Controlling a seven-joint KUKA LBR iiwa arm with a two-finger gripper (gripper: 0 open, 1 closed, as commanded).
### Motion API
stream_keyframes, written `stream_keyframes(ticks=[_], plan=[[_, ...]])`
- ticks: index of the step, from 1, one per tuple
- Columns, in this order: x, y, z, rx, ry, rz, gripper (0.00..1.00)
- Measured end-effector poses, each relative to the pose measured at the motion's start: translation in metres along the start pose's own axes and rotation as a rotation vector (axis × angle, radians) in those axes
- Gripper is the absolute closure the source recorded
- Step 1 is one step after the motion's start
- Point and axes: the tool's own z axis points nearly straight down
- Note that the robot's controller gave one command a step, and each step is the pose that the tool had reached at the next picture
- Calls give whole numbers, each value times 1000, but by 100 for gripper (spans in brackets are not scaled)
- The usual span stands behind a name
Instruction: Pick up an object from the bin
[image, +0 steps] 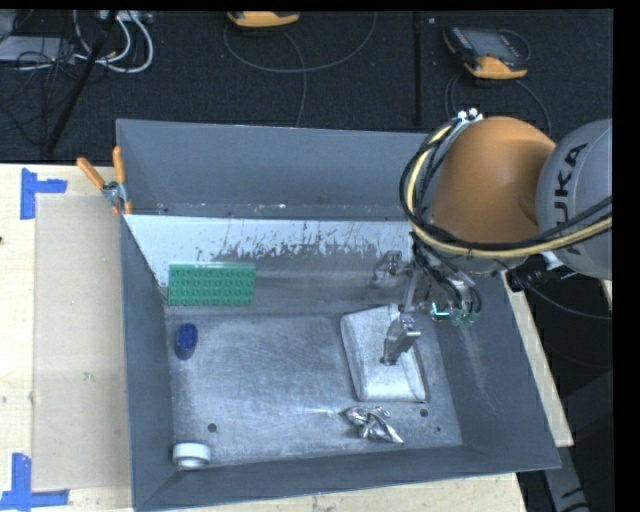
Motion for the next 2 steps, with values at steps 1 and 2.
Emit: stream_keyframes(ticks=[1,2], plan=[[63,-27,108,0,-26,-20,0],[69,-32,114,4,-45,-232,0]])
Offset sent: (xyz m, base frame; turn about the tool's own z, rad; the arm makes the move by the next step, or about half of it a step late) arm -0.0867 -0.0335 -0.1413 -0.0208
